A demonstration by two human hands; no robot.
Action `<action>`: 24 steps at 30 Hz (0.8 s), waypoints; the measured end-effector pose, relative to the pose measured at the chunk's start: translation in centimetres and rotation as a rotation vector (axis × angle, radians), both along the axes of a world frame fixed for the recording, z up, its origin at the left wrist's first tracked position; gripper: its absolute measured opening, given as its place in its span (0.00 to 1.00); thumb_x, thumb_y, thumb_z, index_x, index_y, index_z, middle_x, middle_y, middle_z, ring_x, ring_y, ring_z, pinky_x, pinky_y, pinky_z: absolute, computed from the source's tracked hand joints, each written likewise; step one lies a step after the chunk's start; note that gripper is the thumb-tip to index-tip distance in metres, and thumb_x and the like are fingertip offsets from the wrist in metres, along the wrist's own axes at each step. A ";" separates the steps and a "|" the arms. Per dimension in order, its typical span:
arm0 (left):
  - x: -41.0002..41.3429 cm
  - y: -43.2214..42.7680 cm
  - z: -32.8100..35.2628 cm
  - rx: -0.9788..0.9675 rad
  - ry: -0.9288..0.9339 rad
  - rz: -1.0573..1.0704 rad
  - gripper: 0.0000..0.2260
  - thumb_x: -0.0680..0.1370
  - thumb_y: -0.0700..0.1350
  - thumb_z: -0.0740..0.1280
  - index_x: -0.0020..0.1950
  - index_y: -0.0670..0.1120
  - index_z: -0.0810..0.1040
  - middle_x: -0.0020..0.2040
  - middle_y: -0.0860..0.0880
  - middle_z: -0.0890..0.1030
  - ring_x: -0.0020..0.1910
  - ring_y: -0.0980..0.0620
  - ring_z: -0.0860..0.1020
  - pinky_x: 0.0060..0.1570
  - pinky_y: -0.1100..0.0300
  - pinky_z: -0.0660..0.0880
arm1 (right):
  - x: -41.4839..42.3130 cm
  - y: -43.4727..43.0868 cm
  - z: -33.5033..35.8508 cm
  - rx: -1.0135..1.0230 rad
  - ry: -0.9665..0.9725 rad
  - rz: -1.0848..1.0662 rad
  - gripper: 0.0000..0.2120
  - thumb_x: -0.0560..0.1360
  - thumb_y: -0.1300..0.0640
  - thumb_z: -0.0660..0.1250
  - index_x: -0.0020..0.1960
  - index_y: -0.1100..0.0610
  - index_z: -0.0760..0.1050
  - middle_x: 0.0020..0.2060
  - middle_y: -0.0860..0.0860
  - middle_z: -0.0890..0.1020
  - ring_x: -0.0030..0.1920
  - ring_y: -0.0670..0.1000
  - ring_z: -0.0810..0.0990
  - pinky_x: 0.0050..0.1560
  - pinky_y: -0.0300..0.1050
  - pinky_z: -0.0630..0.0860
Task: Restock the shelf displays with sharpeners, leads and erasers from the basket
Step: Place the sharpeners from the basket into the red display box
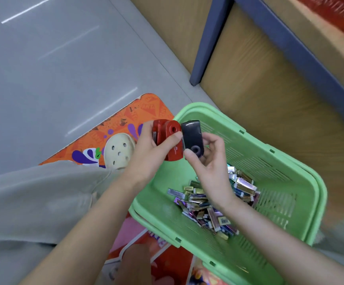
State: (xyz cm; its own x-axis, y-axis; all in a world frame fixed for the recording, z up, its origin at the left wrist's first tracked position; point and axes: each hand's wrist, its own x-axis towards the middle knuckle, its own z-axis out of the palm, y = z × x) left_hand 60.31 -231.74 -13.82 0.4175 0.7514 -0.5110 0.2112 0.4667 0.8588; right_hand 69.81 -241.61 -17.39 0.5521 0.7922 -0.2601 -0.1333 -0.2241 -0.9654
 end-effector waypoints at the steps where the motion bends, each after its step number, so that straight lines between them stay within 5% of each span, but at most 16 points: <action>1: 0.2 -0.3 0.5 -0.012 -0.022 0.011 0.10 0.75 0.43 0.69 0.52 0.51 0.71 0.50 0.48 0.77 0.49 0.53 0.79 0.48 0.55 0.79 | 0.1 0.0 1.0 0.027 0.020 -0.015 0.20 0.70 0.57 0.69 0.58 0.49 0.66 0.53 0.48 0.77 0.52 0.46 0.79 0.56 0.43 0.76; 6: 1.1 -1.3 3.1 -0.060 -0.117 0.079 0.14 0.75 0.41 0.69 0.59 0.43 0.70 0.54 0.43 0.77 0.43 0.52 0.81 0.34 0.57 0.80 | 1.6 -1.0 4.8 0.090 -0.028 -0.024 0.16 0.73 0.58 0.67 0.60 0.52 0.71 0.54 0.47 0.79 0.54 0.42 0.78 0.54 0.38 0.73; 10: 2.1 -2.4 5.5 -0.025 -0.113 0.080 0.17 0.75 0.44 0.70 0.61 0.44 0.70 0.50 0.46 0.79 0.37 0.55 0.82 0.42 0.47 0.81 | 3.0 -2.9 7.9 0.063 -0.092 -0.052 0.21 0.72 0.52 0.70 0.63 0.54 0.69 0.51 0.47 0.82 0.52 0.45 0.79 0.56 0.41 0.75; 13: 3.2 -3.2 7.5 0.000 -0.123 0.045 0.18 0.73 0.48 0.72 0.59 0.48 0.71 0.50 0.49 0.80 0.43 0.52 0.83 0.49 0.39 0.78 | 4.3 -4.2 10.3 0.060 -0.166 -0.078 0.18 0.72 0.51 0.72 0.59 0.52 0.71 0.50 0.52 0.82 0.50 0.49 0.79 0.53 0.45 0.74; 24: 6.2 -2.9 14.5 0.259 -0.206 -0.238 0.17 0.72 0.48 0.73 0.55 0.53 0.68 0.54 0.51 0.77 0.54 0.52 0.78 0.52 0.54 0.78 | 11.9 -3.8 19.4 0.054 -0.629 -0.287 0.12 0.77 0.59 0.66 0.60 0.54 0.73 0.48 0.42 0.77 0.45 0.33 0.75 0.48 0.28 0.70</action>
State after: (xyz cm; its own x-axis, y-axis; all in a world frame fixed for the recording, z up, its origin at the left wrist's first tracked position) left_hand 66.55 -234.64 0.64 0.6693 0.7142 -0.2049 0.0982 0.1884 0.9772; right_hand 81.76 -245.40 2.02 0.7750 0.5948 0.2137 0.4083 -0.2130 -0.8877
